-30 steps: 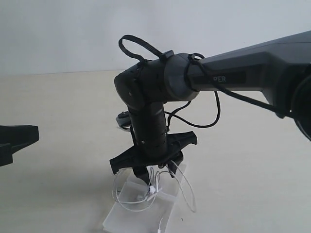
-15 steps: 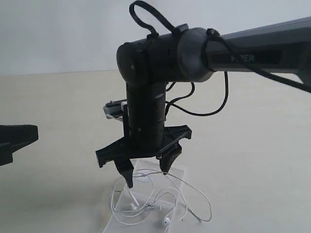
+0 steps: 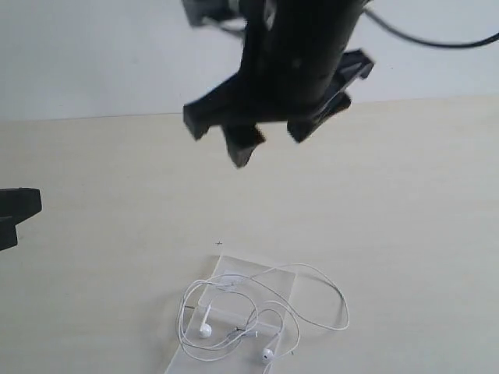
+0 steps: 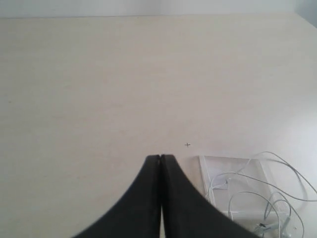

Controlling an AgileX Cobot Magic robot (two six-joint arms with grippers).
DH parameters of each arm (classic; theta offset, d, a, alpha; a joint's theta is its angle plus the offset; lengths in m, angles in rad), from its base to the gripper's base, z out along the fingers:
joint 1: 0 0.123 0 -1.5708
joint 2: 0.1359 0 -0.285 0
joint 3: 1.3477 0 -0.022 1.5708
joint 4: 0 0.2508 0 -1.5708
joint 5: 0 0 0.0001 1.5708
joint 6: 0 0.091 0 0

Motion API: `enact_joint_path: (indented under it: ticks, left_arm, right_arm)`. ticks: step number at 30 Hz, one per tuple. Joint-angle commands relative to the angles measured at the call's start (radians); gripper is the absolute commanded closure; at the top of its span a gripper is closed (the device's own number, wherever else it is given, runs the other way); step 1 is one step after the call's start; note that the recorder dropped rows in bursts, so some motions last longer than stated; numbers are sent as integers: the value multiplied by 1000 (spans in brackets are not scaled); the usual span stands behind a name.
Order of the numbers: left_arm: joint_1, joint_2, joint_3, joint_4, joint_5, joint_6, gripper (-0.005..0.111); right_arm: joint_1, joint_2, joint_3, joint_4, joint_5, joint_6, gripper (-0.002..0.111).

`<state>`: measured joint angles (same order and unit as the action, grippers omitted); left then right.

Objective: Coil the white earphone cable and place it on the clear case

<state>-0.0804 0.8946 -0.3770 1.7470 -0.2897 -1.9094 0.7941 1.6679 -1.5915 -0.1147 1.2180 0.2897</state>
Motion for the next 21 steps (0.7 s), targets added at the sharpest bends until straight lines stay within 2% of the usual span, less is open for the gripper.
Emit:
enact_joint_path:
  ticks: [1,7,11,21]
  left_arm:
    - [0,-3,4,-3,14,8,107]
    - [0,-3,4,-3,12,10,107]
    - [0,-3,4,-3,12,10,107]
    - [0,-3,4,-3,12,10,107]
  right_arm:
    - [-3,-225,55,-21,3,8,55]
    - [-3,-533,194,-7,3,-29,91]
    - [-3,-707,212,14,3,-29,107]
    - [-3,-1013,212,6,3,-29,108]
